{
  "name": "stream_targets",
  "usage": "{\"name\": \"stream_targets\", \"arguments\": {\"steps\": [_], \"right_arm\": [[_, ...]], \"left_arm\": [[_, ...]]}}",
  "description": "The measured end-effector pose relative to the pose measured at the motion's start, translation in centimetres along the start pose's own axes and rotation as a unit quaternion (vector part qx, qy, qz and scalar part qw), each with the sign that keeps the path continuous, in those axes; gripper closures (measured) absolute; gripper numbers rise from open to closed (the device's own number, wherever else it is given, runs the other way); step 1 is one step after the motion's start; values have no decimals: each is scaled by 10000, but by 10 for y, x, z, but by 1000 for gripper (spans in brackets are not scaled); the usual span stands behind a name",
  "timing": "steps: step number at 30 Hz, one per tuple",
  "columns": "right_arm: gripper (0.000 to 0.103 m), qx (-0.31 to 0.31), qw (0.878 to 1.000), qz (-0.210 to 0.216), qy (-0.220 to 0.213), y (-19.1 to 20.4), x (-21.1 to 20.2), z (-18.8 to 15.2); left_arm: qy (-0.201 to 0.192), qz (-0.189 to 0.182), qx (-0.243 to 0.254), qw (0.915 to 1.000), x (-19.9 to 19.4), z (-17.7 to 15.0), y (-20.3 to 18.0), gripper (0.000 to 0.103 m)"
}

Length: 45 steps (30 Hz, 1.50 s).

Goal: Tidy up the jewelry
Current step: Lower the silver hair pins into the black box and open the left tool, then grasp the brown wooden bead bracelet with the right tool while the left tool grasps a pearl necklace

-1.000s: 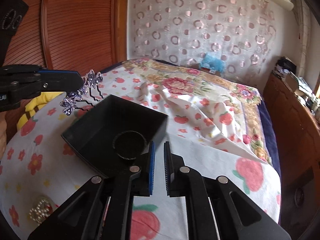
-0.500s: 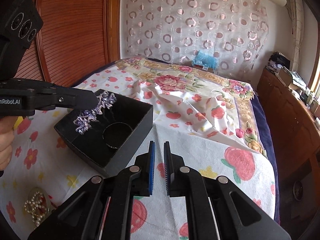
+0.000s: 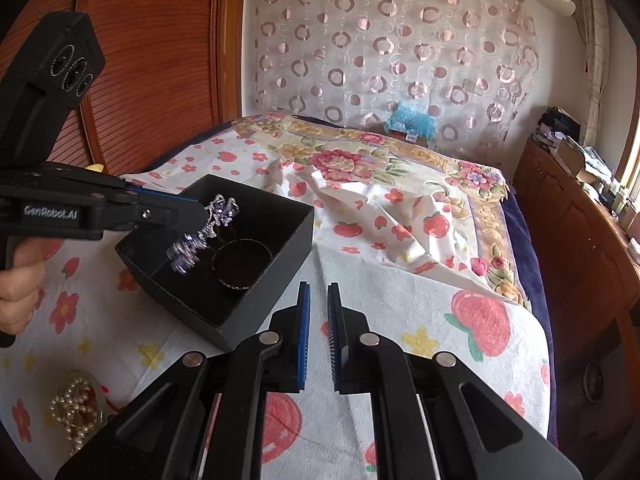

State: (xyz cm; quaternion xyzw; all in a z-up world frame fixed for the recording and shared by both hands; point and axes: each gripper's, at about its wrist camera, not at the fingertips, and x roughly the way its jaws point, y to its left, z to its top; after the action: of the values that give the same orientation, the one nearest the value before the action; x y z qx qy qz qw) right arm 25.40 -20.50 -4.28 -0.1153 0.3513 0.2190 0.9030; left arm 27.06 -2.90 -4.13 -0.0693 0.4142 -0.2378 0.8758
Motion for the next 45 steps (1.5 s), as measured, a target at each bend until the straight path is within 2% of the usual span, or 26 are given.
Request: {"name": "stream_targets", "arguments": {"steps": [10,12,21,31,34,37,39,45], "right_arm": [[93,-76,10000,-22,52,10,-1,0],[93,-86,9999,-13,70,12,-1,-1],[93,-84,10000,-30,37,14,-9,-2],[93,62,10000,74,-5,21,-26,-15],[93,114,9998,147,33,25,-31,-21],[92,120,9996,230,119,32,-32,-30],[74,143,9992,301,198,35,-31,-38],[71,537,9953,679,428,39,-21,-58]], "left_arm": [[-120,481,107,9987,-18,-3,14,55],[-229,492,99,9985,-26,-1,16,52],[-364,765,220,9962,-35,1,10,51],[-439,1081,254,9928,-53,-22,5,51],[-454,1149,248,9920,-60,-31,4,44],[-470,1220,270,9911,-68,-43,1,44],[-477,1253,283,9906,-72,-51,-1,44],[-428,1285,255,9905,-81,-81,-4,44]]}}
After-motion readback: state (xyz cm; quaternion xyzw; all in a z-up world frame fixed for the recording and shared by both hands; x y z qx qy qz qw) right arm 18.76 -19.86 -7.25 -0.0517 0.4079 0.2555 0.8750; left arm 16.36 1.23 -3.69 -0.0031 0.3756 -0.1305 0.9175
